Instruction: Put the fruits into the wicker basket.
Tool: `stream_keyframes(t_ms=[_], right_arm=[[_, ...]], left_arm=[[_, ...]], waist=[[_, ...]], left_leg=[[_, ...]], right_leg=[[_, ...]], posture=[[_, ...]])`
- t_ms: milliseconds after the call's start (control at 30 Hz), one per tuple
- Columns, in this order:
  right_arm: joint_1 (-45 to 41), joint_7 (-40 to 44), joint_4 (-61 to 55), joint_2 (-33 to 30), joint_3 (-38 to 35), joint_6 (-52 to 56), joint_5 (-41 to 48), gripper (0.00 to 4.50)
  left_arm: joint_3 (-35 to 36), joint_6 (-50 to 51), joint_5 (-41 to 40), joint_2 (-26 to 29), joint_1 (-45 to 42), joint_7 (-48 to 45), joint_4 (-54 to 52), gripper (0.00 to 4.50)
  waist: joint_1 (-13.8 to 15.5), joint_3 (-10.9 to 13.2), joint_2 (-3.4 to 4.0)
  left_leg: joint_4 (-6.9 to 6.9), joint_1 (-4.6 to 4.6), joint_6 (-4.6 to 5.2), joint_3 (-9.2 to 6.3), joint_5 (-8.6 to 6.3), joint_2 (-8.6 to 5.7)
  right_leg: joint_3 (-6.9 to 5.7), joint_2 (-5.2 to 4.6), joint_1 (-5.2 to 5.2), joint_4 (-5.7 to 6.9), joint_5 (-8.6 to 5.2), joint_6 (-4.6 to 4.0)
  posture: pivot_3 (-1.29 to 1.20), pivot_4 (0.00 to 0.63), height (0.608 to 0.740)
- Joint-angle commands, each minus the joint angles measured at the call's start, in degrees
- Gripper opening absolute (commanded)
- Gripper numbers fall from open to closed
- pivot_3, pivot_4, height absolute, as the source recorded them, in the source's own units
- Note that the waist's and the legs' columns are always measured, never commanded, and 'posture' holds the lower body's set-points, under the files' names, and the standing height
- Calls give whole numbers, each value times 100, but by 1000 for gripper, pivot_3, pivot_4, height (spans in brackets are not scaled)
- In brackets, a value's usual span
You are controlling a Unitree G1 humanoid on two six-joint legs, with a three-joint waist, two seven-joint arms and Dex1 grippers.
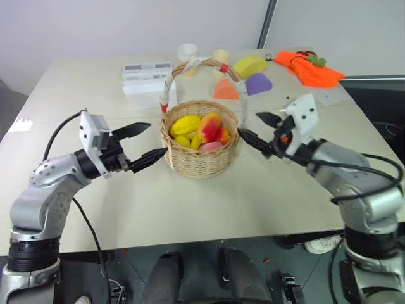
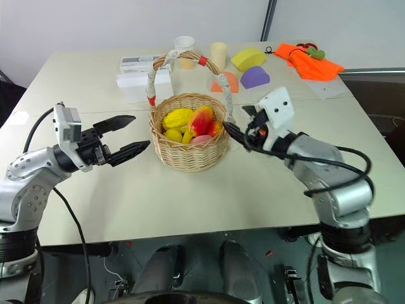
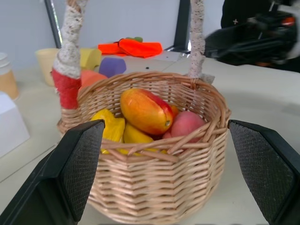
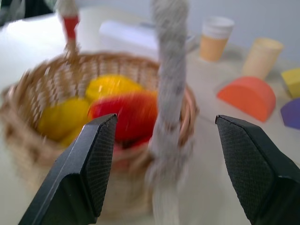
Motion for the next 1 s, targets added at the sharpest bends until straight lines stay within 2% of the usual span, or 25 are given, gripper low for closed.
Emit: stream_keyframes(t_ms=[33,133,267,300,467,600,767,867,933,1000], right_arm=[[-366,-317,522,384,197,-414,-372,3255],[-382,-356,633,503,152,-503,-426,2140],[-270,-356,568,454,-168,-509,-324,102],[-236,-370,558,391,-280,-535,-342,26],[-401,-1010,1151,62,-1067,-880,-844,26],[-834,-1690,2264,-298,-1647,-1214,-1286,26],[-1274,-2017,3626,-568,-1766,-1882,-1703,26],[-1379,-1984,4053,-586,-1891,-2071,-1650,26],[-1349,-1916,4046,-578,-2009,-2080,-1521,1075],[-1169,-1829,3790,-634,-2027,-2071,-1507,1878]], left_arm=[[76,-25,-95,-7,-12,36,-178,4500],[100,-7,-132,-24,61,90,-306,4500],[103,36,-264,-128,164,243,-472,4500],[61,41,-270,-169,184,285,-511,4500],[-73,129,-299,-366,198,413,-652,4500],[-213,130,-279,-461,130,394,-628,4500],[-400,110,-243,-610,-39,405,-556,4500],[-459,112,-216,-675,-70,444,-588,4500],[-454,109,-207,-681,-50,472,-604,4500],[-397,94,-164,-683,-19,552,-559,4500]], waist=[[4,0,0],[40,0,0],[44,0,0],[46,0,0],[46,0,0],[37,0,0],[-11,0,1],[-22,0,2],[-19,0,2],[-7,0,3]], left_leg=[[0,0,0,0,0,0],[0,-6,0,-1,0,0],[1,-13,0,-3,0,-3],[2,-14,0,-3,0,-4],[2,-15,0,-3,0,-8],[5,-13,-1,3,0,-11],[-3,-9,0,11,0,-9],[-7,-2,0,20,0,-5],[-7,-2,0,20,0,-4],[-6,-2,0,22,0,-4]], right_leg=[[-1,0,0,0,0,1],[-1,-3,-2,0,0,2],[-2,-13,-4,-2,0,1],[-2,-14,-4,-3,0,1],[-2,-14,-4,-3,0,1],[1,-13,-4,-2,-1,0],[5,-8,-7,-2,0,1],[12,-4,-7,1,1,3],[13,-4,-7,2,1,3],[13,-4,-7,2,1,4]], posture=[[0,150,740],[0,150,740],[0,150,740],[0,150,740],[0,150,740],[0,150,740],[0,150,740],[0,150,740],[0,150,740],[0,150,740]])
